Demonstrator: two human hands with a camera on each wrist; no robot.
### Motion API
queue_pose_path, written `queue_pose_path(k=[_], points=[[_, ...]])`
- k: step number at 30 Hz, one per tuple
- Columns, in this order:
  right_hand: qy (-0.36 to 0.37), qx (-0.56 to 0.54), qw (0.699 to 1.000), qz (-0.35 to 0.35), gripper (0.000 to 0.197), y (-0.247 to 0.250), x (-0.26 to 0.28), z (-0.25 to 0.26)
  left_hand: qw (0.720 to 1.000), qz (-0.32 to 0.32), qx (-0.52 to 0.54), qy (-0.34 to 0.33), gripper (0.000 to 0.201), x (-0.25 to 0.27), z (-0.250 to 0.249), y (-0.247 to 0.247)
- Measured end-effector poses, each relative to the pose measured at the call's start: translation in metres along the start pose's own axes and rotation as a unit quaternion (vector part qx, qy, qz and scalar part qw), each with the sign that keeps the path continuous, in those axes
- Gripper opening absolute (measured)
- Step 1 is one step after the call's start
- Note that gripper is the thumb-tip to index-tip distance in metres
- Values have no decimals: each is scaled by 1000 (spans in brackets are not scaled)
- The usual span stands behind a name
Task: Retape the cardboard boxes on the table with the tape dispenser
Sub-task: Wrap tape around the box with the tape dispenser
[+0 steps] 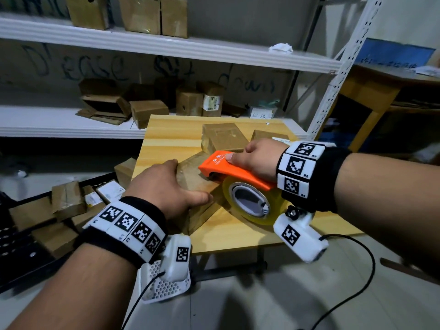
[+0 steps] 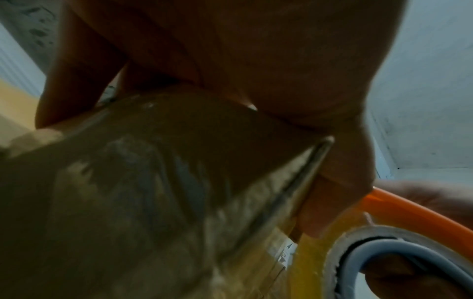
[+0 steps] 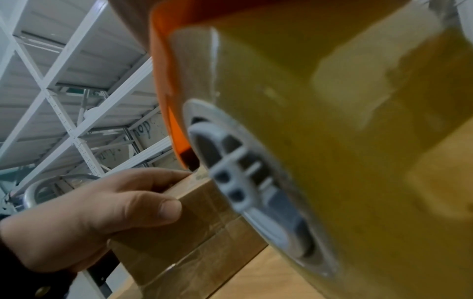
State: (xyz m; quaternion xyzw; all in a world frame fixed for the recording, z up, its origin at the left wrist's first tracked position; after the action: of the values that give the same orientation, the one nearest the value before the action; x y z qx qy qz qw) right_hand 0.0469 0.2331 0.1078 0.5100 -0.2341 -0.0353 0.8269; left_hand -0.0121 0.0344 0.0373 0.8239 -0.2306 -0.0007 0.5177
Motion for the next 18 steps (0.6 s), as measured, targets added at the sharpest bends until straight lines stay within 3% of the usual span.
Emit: queue_pose_path(k=[3,7,18], points=[[-9,32,999,0,61,6,7,-7,1000,-2,1,1,101,0,0,0],[-18,29,999,6,63,10,19,-24,1000,-4,2,6,107,0,0,-1],[-14,2,1000,26,47,2,25,-51,1000,-15,0,16,102,0,-2,-3]])
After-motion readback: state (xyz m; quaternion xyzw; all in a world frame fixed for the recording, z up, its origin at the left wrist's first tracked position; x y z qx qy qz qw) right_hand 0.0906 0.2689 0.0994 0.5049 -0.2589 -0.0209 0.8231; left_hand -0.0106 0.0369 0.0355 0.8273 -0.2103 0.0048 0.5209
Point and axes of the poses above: each hand's wrist, its own x-axis away from the middle knuckle, its own y-axis out of the back of the hand, z = x × y, the point moved 4 cm from there along -x, towards the middle knuckle, and after that the axes turned 10 degrees about z, right-handed, at the moved point
